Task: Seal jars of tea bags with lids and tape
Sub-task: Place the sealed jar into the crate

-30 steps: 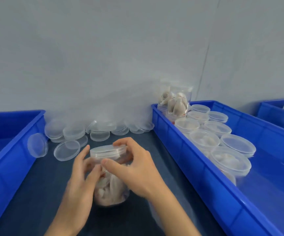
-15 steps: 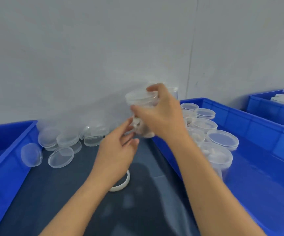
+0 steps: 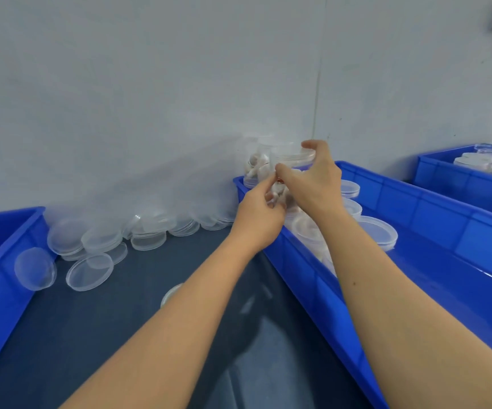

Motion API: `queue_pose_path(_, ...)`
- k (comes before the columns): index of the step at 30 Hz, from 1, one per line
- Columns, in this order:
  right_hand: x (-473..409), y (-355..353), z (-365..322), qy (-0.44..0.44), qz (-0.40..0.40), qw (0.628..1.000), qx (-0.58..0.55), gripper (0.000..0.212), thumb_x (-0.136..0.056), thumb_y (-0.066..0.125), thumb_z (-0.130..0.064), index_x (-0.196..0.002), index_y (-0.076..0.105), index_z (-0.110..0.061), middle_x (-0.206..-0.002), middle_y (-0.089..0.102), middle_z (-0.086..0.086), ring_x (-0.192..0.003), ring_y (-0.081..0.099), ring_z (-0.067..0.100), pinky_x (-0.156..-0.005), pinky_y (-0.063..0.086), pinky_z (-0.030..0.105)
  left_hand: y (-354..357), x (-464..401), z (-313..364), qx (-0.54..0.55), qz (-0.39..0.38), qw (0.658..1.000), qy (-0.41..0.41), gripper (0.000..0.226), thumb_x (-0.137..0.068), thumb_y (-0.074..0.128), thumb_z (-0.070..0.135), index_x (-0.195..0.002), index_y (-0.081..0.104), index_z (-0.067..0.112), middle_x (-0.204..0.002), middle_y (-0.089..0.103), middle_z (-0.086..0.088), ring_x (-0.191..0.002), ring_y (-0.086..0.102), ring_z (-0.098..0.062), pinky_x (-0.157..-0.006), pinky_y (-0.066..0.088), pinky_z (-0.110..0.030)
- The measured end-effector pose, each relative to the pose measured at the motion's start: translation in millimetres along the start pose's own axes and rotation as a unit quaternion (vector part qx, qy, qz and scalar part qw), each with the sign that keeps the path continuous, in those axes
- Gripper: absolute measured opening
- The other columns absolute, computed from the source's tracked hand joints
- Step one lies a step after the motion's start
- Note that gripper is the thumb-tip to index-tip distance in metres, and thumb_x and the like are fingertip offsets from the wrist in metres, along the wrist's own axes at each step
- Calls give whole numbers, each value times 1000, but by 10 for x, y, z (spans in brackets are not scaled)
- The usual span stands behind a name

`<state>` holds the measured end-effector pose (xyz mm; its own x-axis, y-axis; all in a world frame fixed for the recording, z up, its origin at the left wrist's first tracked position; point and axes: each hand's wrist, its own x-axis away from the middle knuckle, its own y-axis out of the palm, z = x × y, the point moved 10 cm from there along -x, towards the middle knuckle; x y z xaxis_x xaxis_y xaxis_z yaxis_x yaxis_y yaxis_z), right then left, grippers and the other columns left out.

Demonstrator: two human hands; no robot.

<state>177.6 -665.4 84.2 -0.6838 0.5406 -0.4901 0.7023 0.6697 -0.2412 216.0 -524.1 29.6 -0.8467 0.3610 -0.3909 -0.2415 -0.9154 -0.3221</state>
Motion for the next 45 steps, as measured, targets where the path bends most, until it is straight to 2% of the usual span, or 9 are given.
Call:
queue_pose_path(4,13,71,51,-4,-11,1000,1,64,-80,73,-32,-139,47,-32,-128,59,-1,-110,56,14,-94,50,33,43,6,-108,12,-11,1000,-19,64,-103,58,17,-158,42,46,-127,66,15,-104,60,21,-88,52,-15)
queue_pose_path(9,83,62,50,-18,-20,998,64,82,-84,74,-37,-155,35,-30,-153,44,1,-135,44,24,-110,43,42,3,95,-120,-3,-27,999,-29,61,-103,59,19,-157,45,44,-109,67,41,-93,58,27,-86,49,-14)
queue_pose_path(13,184,30,-175,-63,10,985,158,90,-87,74,-45,-161,27,-23,-167,27,11,-150,29,35,-119,34,52,-222,265,-164,-30,15,997,-69,58,-102,57,17,-155,48,37,-135,65,9,-107,63,3,-77,50,-16)
queue_pose_path(18,944,139,-835,-215,123,954,171,58,-90,59,-34,-143,49,-15,-149,47,9,-126,51,33,-100,44,49,-724,889,-354,-30,103,988,-116,23,-98,58,27,-117,70,31,-86,73,15,-78,68,-1,-62,46,-17)
queue_pose_path(24,2203,1244,-547,-247,-117,951,148,12,-91,58,-28,-102,56,-23,-95,54,-9,-85,51,15,-71,49,35,-1680,1720,-860,-102,233,946,-200,11,-99,65,21,-97,68,32,-93,72,13,-89,68,-5,-67,49,-23)
queue_pose_path(29,2745,1806,-187,-261,-259,893,259,15,-89,55,-36,-88,61,-23,-95,62,-2,-89,56,26,-84,48,37,-2147,2376,-1215,-134,239,931,-241,20,-96,63,13,-79,65,22,-73,70,9,-72,63,-5,-67,49,-28)
queue_pose_path(36,2773,1841,-183,-256,-275,873,311,17,-76,77,-28,-74,62,-20,-80,61,-1,-77,58,28,-70,52,41,-2065,2397,-1226,-175,195,943,-204,18,-95,63,17,-78,60,22,-77,66,11,-71,58,-6,-65,44,-18)
queue_pose_path(41,2810,1908,-290,-248,-292,856,346,29,-70,84,-21,-65,56,-18,-69,58,2,-69,60,31,-64,50,42,-1967,2412,-1049,-287,112,934,-179,11,-101,54,25,-93,59,22,-100,61,7,-91,59,-15,-86,48,-34)
queue_pose_path(45,3015,2187,-628,-283,-343,832,331,11,-96,52,-39,-91,46,-31,-94,51,-10,-96,57,17,-78,43,32,-2119,2535,-700,-320,77,923,-201,12,-102,46,31,-97,55,25,-107,61,2,-100,59,-25,-87,49,-41)
